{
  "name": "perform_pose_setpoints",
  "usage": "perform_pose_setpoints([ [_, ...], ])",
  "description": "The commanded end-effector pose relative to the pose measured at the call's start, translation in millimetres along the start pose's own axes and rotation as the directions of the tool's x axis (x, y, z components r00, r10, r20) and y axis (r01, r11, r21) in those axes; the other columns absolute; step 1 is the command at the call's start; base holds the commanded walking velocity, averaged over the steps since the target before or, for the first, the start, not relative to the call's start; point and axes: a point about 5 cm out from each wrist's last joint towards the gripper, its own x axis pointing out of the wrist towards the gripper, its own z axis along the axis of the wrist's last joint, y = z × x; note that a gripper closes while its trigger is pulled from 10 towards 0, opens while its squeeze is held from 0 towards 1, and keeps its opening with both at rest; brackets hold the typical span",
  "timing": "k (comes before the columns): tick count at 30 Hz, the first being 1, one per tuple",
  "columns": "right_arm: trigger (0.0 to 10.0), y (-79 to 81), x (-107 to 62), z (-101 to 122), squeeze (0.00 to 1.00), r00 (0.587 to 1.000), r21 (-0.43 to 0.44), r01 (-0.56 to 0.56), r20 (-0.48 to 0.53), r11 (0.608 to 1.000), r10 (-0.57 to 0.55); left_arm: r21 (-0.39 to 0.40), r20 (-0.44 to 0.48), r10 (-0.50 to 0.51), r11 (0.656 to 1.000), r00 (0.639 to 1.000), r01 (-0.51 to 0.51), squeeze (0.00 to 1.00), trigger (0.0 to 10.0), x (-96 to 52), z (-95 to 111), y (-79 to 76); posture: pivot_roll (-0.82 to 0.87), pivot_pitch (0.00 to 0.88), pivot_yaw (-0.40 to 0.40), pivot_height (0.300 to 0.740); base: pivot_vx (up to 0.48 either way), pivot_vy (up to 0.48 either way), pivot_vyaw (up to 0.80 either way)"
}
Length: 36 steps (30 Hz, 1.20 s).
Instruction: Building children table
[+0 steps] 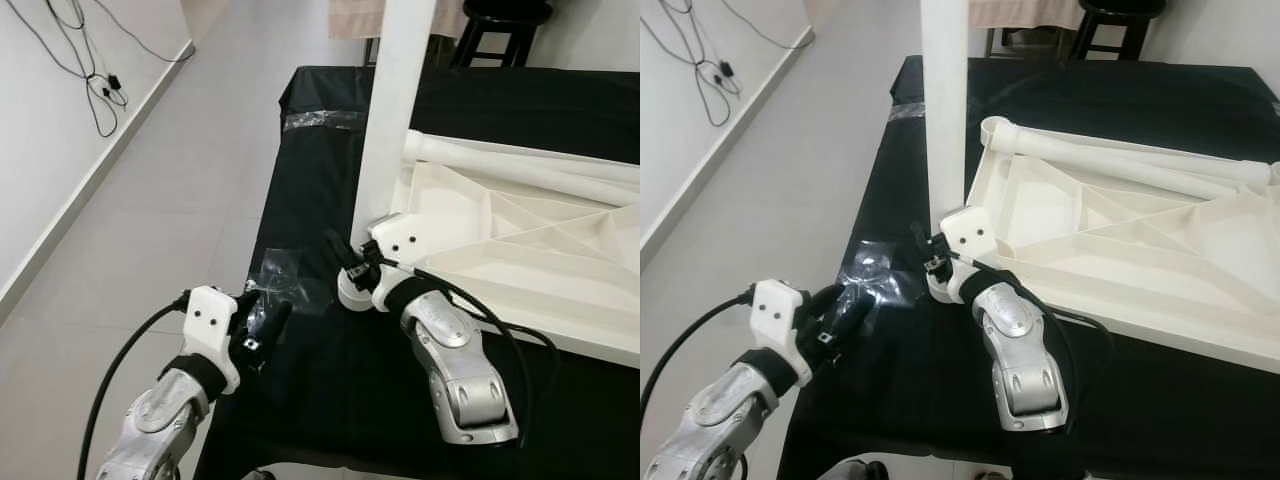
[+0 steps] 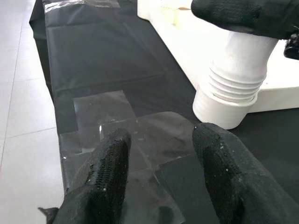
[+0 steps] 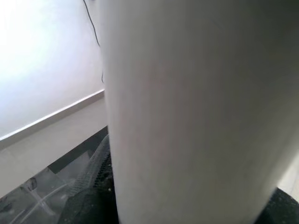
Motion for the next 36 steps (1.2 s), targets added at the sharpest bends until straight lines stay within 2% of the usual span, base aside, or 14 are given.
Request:
perform_pose_setpoints([
  [1, 10.0, -13.8, -11.0, -39, 0.23, 0.974, 0.018, 0.086, -0.211, 0.996, -0.08, 0.011, -0.017, 0.0, 1.0, 1.0, 0.0, 0.0, 10.0, -0.7, -5, 0.1, 0.05, 0.204, 0.004, 0.74, 0.0, 0.0, 0.0],
  [2, 10.0, -12.9, -7.7, -31, 1.0, 0.987, 0.055, 0.043, -0.159, 0.998, -0.034, 0.01, -0.015, -0.001, 1.0, 1.0, 0.001, 0.0, 10.0, -0.6, -5, -0.3, 0.05, 0.207, 0.003, 0.74, 0.0, 0.0, 0.0],
  [3, 10.0, -12.1, -2.3, -16, 1.0, 0.996, 0.136, -0.079, -0.039, 0.988, 0.085, 0.008, -0.012, -0.003, 1.0, 1.0, 0.003, 0.0, 10.0, -0.2, -5, -1.1, 0.05, 0.207, 0.004, 0.74, 0.0, 0.0, 0.0],
  [5, 10.0, -12.2, 0.3, -4, 1.0, 0.985, 0.174, -0.17, 0.056, 0.97, 0.163, 0.007, -0.01, -0.004, 1.0, 1.0, 0.004, 0.0, 10.0, 0.2, -5, -1.7, 0.05, 0.205, 0.005, 0.74, 0.0, 0.0, 0.0],
  [6, 10.0, -22.6, 2.4, 5, 0.02, 0.961, 0.187, -0.265, 0.133, 0.946, 0.243, 0.01, -0.003, -0.014, 1.0, 1.0, 0.014, 0.0, 10.0, 1.0, -4, -3.5, 0.05, 0.203, 0.007, 0.74, 0.0, 0.0, 0.0],
  [11, 10.0, -60.7, 11.2, 14, 0.0, 0.901, 0.078, -0.425, 0.128, 0.902, 0.414, 0.021, 0.018, -0.069, 0.997, 0.997, 0.069, 0.0, 10.0, 2.0, -2, -10.6, 0.06, 0.19, 0.002, 0.74, 0.0, 0.0, 0.0],
  [16, 10.0, -64.9, 23.3, 17, 0.0, 0.809, 0.055, -0.585, 0.096, 0.809, 0.579, -0.025, 0.036, -0.119, 0.992, 0.992, 0.12, 0.0, 10.0, 3.3, -1, -17.4, 0.07, 0.169, -0.002, 0.74, 0.0, 0.0, 0.0],
  [20, 10.0, -64.7, 34.3, 15, 0.0, 0.783, 0.068, -0.622, 0.09, 0.78, 0.616, -0.021, 0.036, -0.106, 0.994, 0.994, 0.107, 0.0, 10.0, 5.4, -3, -16.8, 0.08, 0.163, -0.005, 0.74, 0.0, 0.0, 0.0],
  [21, 1.8, -64.2, 39.3, 15, 0.0, 0.783, 0.08, -0.622, 0.097, 0.779, 0.614, -0.022, 0.035, -0.099, 0.995, 0.994, 0.1, 0.0, 10.0, 6.2, -4, -16.3, 0.08, 0.155, -0.009, 0.74, 0.0, 0.0, 0.0],
  [22, 1.8, -64.2, 39.3, 15, 0.0, 0.783, 0.08, -0.622, 0.097, 0.779, 0.614, -0.022, 0.035, -0.099, 0.995, 0.994, 0.1, 0.0, 10.0, 6.2, -4, -16.3, 0.08, 0.155, -0.009, 0.74, 0.0, 0.0, 0.0],
  [23, 0.0, -63.0, 44.4, 15, 0.0, 0.769, 0.097, -0.639, 0.111, 0.763, 0.63, -0.021, 0.035, -0.091, 0.996, 0.995, 0.092, 0.0, 10.0, 7.5, -4, -16.0, 0.09, 0.149, -0.011, 0.74, 0.0, 0.0, 0.0],
  [29, 0.0, -62.9, 45.9, 12, 0.0, 0.727, 0.11, -0.686, 0.111, 0.719, 0.677, -0.009, 0.039, -0.088, 0.996, 0.995, 0.088, 0.0, 10.0, 9.9, -5, -15.7, 0.08, 0.144, -0.018, 0.74, 0.0, 0.0, 0.0],
  [30, 0.0, -65.2, 45.4, 10, 0.0, 0.724, 0.11, -0.69, 0.107, 0.716, 0.681, -0.016, 0.042, -0.078, 0.997, 0.996, 0.078, 0.0, 0.0, 10.4, -6, -14.9, 0.08, 0.14, -0.019, 0.74, 0.0, 0.0, 0.0],
  [36, 0.0, -81.3, 36.3, 4, 0.0, 0.74, 0.098, -0.673, 0.098, 0.733, 0.666, -0.041, 0.054, -0.067, 0.997, 0.996, 0.069, 0.0, 0.0, 12.5, -7, -14.4, 0.05, 0.134, -0.02, 0.74, 0.0, 0.0, 0.0],
])
